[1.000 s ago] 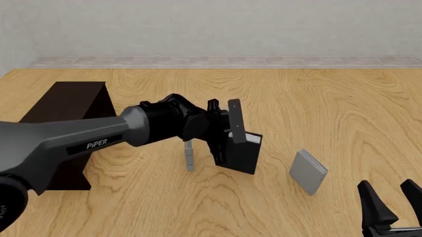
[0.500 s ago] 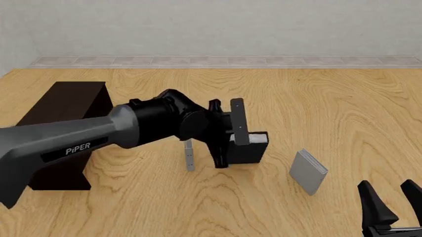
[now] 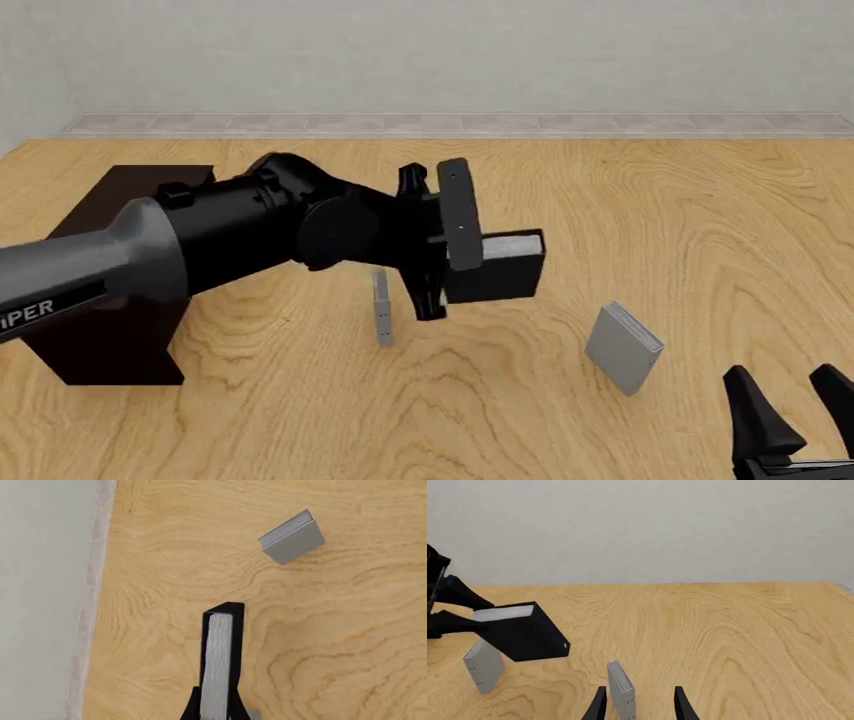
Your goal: Pick up the book in the middle and place it on the cabinet shelf.
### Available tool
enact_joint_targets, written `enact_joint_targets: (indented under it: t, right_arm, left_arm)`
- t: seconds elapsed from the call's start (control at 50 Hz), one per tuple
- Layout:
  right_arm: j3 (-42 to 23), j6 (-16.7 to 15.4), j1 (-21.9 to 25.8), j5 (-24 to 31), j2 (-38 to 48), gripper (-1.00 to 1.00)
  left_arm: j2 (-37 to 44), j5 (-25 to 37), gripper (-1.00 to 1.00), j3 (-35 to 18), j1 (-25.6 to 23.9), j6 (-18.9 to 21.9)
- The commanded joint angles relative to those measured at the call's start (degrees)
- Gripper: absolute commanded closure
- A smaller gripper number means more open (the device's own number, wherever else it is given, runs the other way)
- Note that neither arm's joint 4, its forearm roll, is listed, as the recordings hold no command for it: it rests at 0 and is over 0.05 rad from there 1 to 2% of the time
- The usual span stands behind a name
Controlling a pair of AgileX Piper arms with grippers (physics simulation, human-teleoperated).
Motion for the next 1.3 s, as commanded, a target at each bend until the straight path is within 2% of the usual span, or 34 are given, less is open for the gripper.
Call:
enact_joint_targets:
  t: [0.02, 0.04, 0.06, 0.12, 0.16, 0.2, 0.28, 0.42, 0.48, 0.54, 0.6, 0.68, 0.74, 0.78, 0.84, 1.0, 1.08, 1.14, 1.24, 1.3]
  right_arm:
    - [0.0, 0.4, 0.3, 0.1, 0.0, -1.0]
    - [0.0, 0.4, 0.3, 0.1, 0.0, -1.0]
    - [0.0, 0.2, 0.3, 0.0, 0.0, -1.0]
    - [0.0, 0.4, 0.2, 0.0, 0.0, -1.0]
    - [0.0, 0.5, 0.0, 0.1, 0.0, -1.0]
    - [0.0, 0.6, 0.2, 0.1, 0.0, -1.0]
    - [0.0, 0.6, 0.7, 0.0, 0.0, -1.0]
    - [0.0, 0.9, 0.6, -0.1, 0.0, -1.0]
    - [0.0, 0.9, 0.8, -0.2, 0.0, -1.0]
    - [0.0, 1.1, 1.3, 0.2, 0.0, -1.0]
    - [0.0, 1.3, 1.4, 0.2, 0.0, -1.0]
    - [0.0, 1.1, 1.4, 0.1, 0.0, -1.0]
    - [0.0, 1.1, 1.4, 0.1, 0.0, -1.0]
    - [0.0, 1.1, 1.4, 0.1, 0.0, -1.0]
    - [0.0, 1.1, 1.4, 0.0, 0.0, -1.0]
    - [0.0, 1.0, 1.5, 0.0, 0.0, -1.0]
    - [0.0, 1.0, 1.5, 0.1, 0.0, -1.0]
    - [0.0, 1.0, 1.3, 0.1, 0.0, -1.0]
    - [0.0, 1.0, 1.4, 0.1, 0.0, -1.0]
    - [0.0, 1.0, 1.4, 0.0, 0.0, -1.0]
  left_arm:
    - [-6.5, -3.5, 1.0, 3.1, 2.0, 3.3]
    - [-6.5, -3.5, 1.0, 3.1, 2.0, 3.3]
    - [-8.9, -2.6, 1.0, 2.3, 0.2, 1.7]
    - [-9.7, -2.0, 1.0, 2.0, 0.9, 1.9]
    - [-11.2, -3.4, 1.0, 3.6, 1.3, 3.5]
    - [-11.5, -2.9, 1.0, 3.5, 1.5, 3.1]
    - [-14.1, -5.6, 1.0, 6.4, 2.9, 6.2]
    - [-16.7, -8.2, 1.0, 6.7, 4.6, 7.5]
    - [-19.1, -11.9, 1.0, 8.6, 4.6, 9.8]
    - [-19.9, -14.7, 1.0, 11.5, 6.7, 12.1]
    - [-20.1, -15.3, 1.0, 11.9, 7.7, 12.1]
    - [-21.6, -19.7, 1.0, 14.9, 10.8, 14.2]
    - [-22.8, -21.0, 1.0, 14.2, 12.3, 12.3]
    - [-23.3, -23.2, 1.0, 16.2, 13.7, 13.8]
    - [-24.0, -23.3, 1.0, 16.8, 14.8, 13.5]
    - [-26.3, -29.4, 1.0, 21.5, 19.6, 19.0]
    - [-26.7, -29.7, 1.0, 21.2, 21.4, 19.0]
    - [-26.9, -30.6, 1.0, 22.2, 23.5, 21.3]
    - [-28.1, -29.8, 1.0, 22.4, 25.8, 21.1]
    - [-28.7, -28.5, 1.0, 21.4, 26.8, 19.4]
